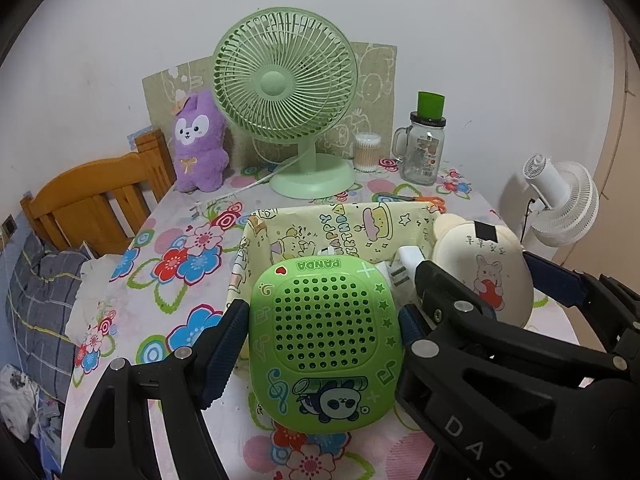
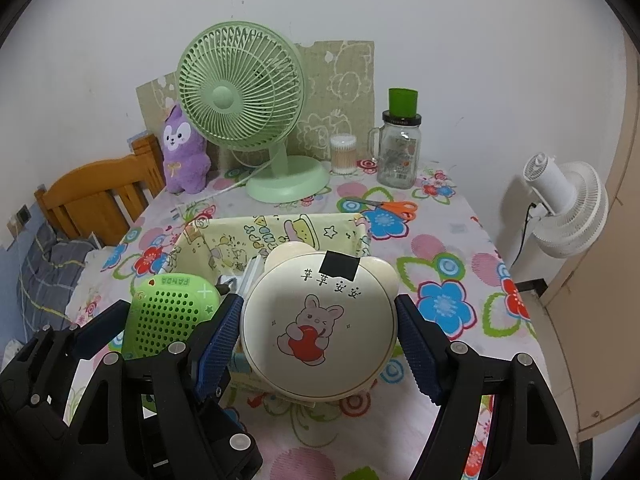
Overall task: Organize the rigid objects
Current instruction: 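Lift both round cases and carry them over the fabric basket, then lower both round cases into the basket and open both tools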
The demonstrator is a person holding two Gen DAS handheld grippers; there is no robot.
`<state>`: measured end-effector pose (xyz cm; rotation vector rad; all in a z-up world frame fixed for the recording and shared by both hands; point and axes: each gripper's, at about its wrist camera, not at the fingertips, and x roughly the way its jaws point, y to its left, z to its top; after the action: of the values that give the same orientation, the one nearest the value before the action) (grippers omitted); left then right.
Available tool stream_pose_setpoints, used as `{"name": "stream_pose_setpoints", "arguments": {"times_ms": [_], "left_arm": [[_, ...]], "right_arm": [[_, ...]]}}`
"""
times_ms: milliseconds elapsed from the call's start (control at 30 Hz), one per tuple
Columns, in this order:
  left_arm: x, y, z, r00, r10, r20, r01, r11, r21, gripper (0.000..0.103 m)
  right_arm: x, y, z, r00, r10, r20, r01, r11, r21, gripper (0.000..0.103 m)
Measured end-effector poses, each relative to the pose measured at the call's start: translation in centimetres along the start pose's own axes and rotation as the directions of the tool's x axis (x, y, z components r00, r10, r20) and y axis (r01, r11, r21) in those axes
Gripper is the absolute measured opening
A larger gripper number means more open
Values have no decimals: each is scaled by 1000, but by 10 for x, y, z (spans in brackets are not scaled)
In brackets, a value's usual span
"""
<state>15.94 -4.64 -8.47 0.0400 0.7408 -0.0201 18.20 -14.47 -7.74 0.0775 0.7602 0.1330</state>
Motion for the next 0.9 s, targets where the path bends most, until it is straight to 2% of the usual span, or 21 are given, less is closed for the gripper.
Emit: {"name": "stream_pose_setpoints", "arguments": {"times_ms": [367,733,767,833,900], "left_arm": [[28,6,4,999,-5,-36,6,1000,5,78],[52,18,8,998,3,-69,-5,1000,-19,77],[54,19,8,997,4,-73,-6,1000,-20,77],[56,20,8,997,0,-78,-2,1000,-23,64],[57,21,8,997,6,-76,-8,1000,-26,64]], "right_arm": [[43,4,7,996,60,-65,-59,998,24,78],[73,11,12,991,83,-101,-81,997,19,78],[75,11,12,991,87,-105,-85,996,19,78],[80,12,12,988,106,-112,-104,994,27,79],[82,12,12,988,108,-112,-105,994,35,81]]}}
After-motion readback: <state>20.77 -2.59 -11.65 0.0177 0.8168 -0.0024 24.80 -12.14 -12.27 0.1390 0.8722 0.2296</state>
